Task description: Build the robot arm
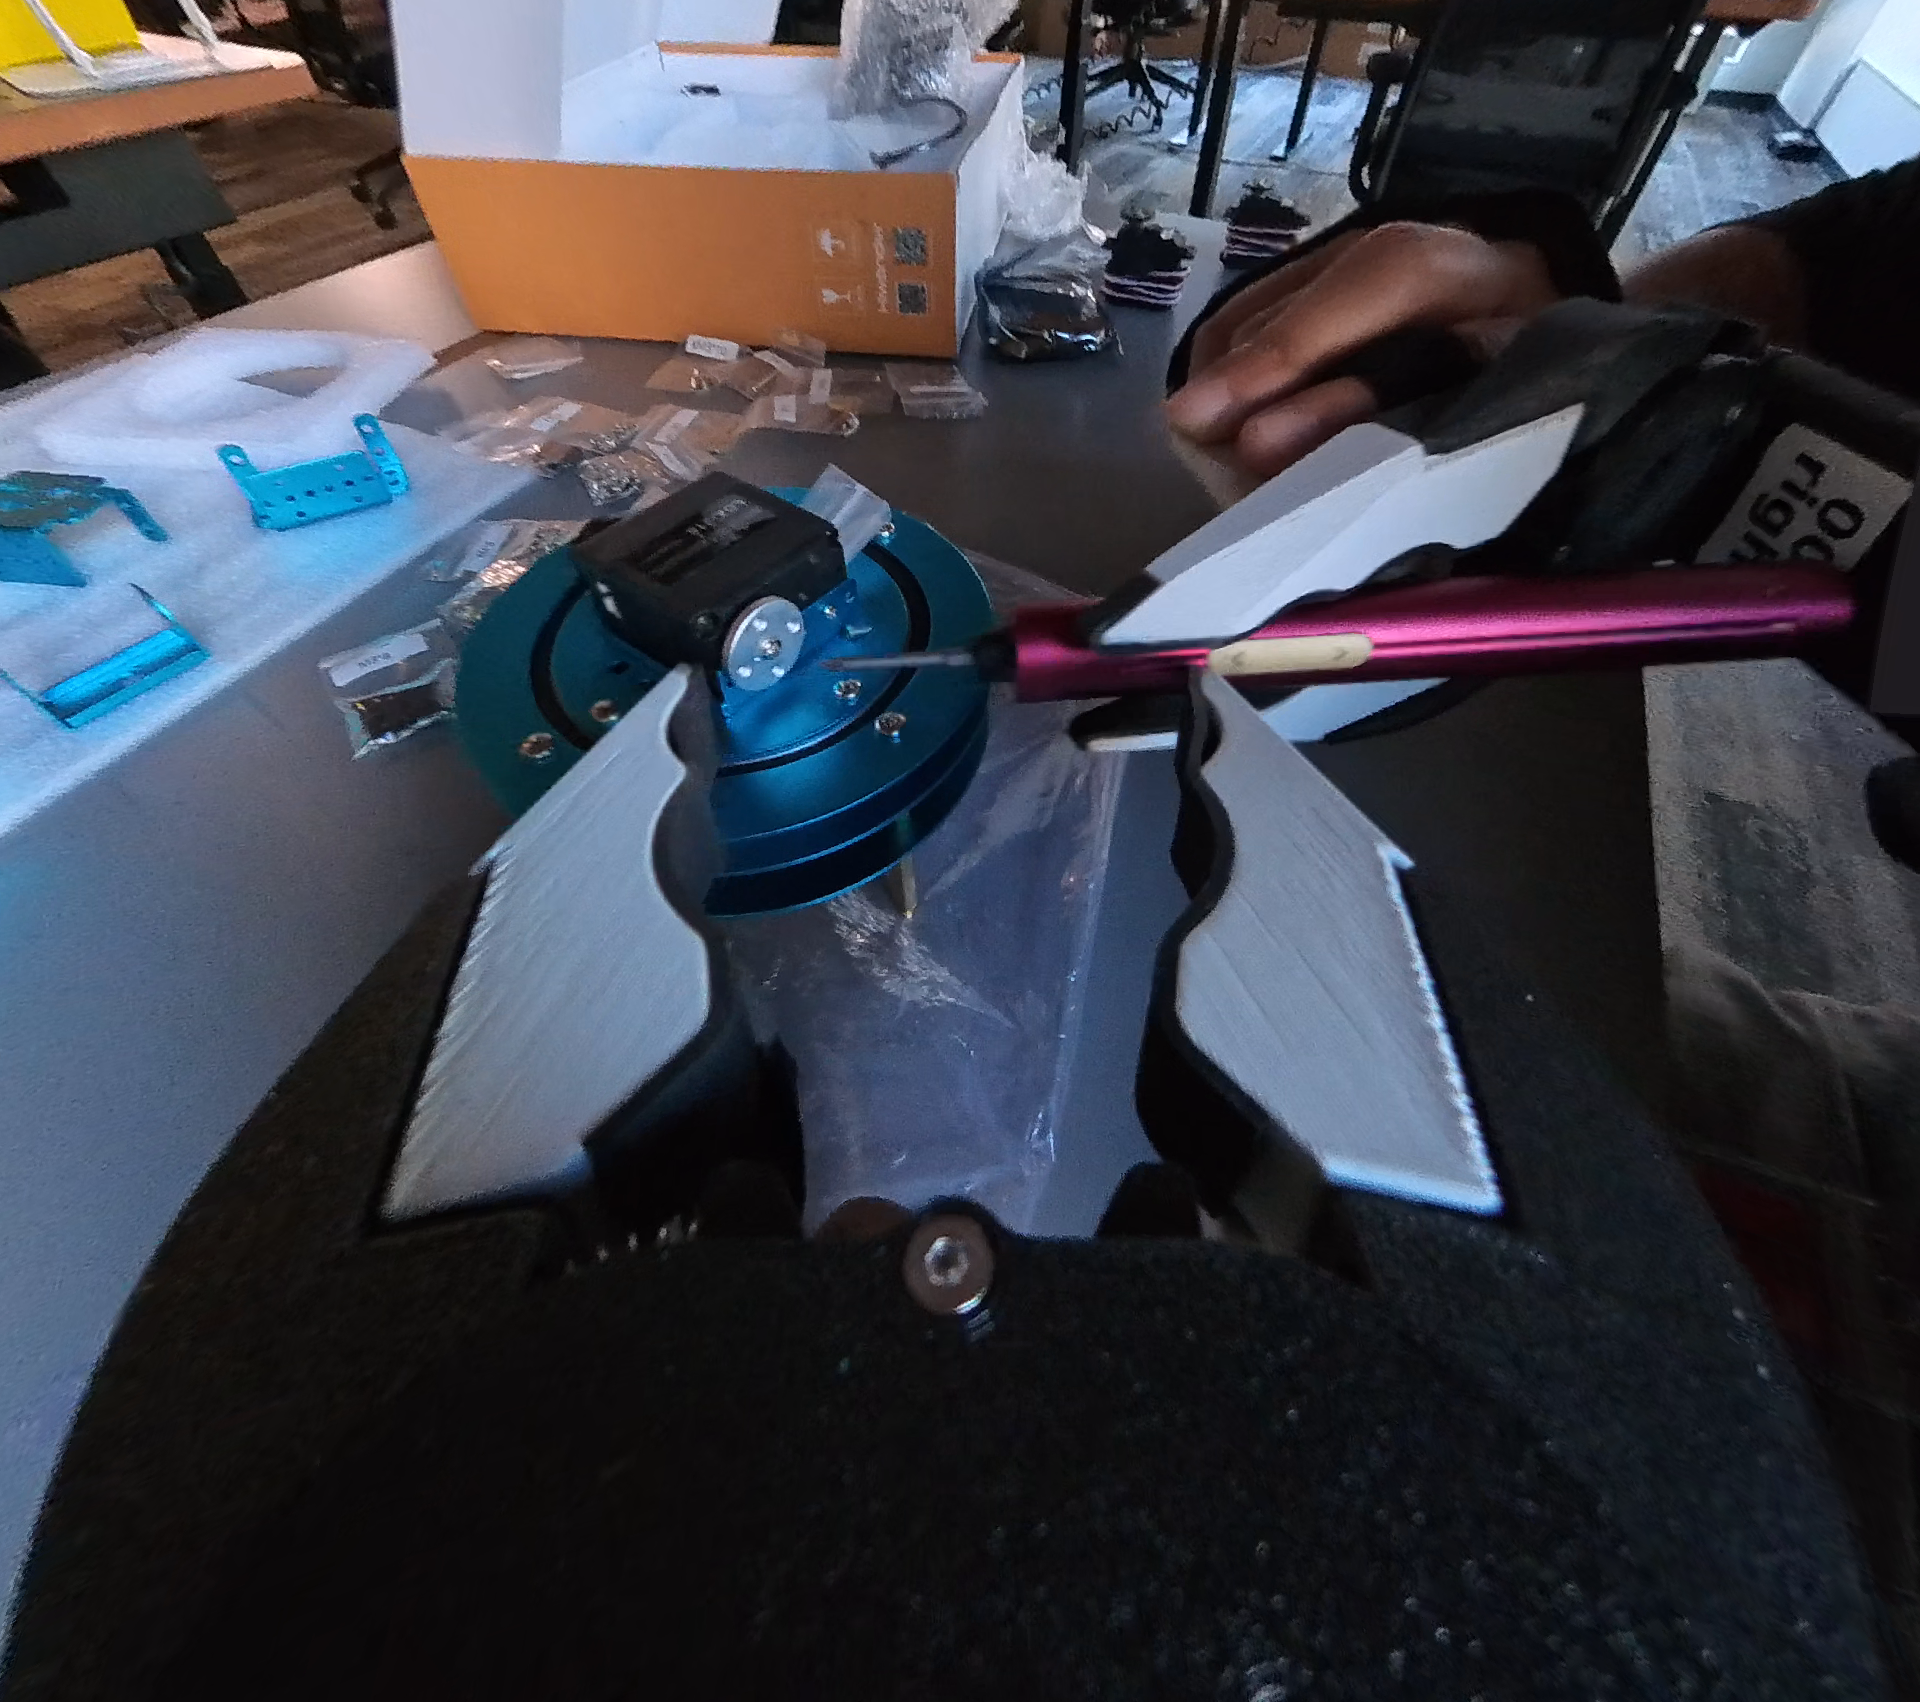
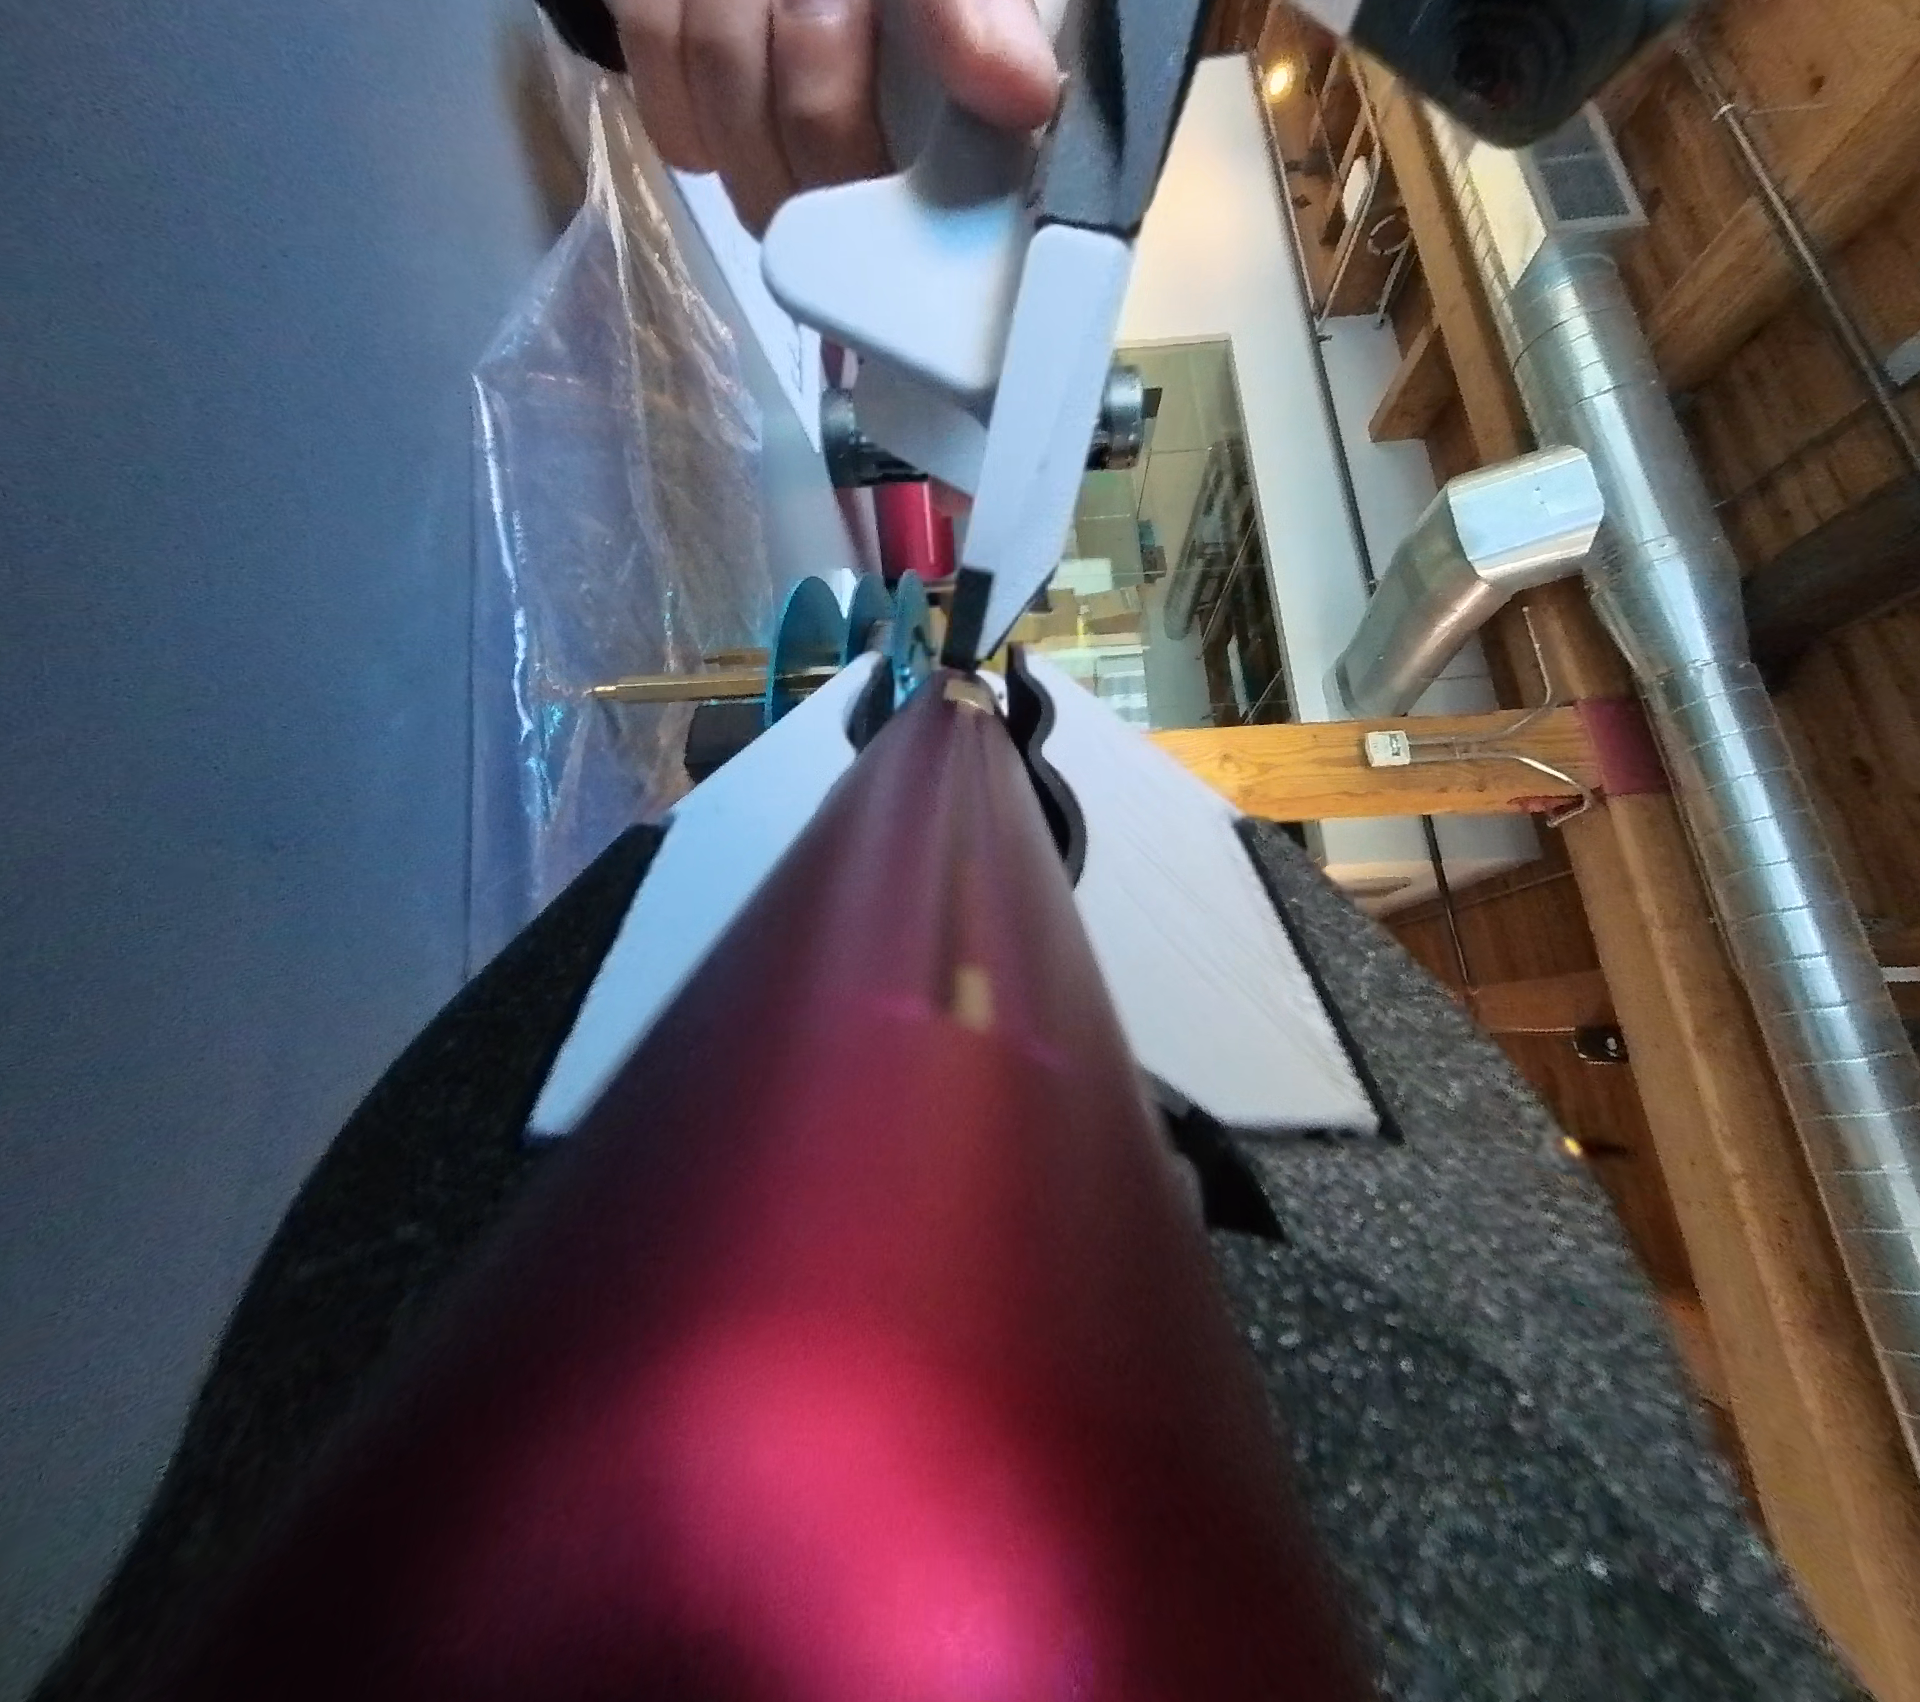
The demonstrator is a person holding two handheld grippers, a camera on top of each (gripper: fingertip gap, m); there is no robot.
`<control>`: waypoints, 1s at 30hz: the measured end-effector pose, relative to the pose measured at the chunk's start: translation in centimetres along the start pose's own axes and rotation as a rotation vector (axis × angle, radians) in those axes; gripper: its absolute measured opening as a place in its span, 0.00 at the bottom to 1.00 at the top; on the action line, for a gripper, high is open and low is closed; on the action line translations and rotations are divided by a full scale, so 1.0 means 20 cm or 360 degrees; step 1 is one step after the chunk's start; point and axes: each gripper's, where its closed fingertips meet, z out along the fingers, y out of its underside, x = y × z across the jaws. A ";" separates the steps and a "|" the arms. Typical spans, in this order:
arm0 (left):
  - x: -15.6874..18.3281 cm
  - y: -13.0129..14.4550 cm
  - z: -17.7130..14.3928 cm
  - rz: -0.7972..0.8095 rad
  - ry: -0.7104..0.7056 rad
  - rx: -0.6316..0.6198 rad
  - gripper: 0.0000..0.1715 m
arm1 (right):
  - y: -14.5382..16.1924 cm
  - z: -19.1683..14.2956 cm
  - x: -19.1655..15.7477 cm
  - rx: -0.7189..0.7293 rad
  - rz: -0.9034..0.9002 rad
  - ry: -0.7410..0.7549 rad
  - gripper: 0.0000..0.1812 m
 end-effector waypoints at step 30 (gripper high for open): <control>-0.05 0.08 -0.13 -0.0226 -0.1204 -0.0080 0.20 | 0.32 -0.12 0.17 0.0310 0.2062 -0.0642 0.12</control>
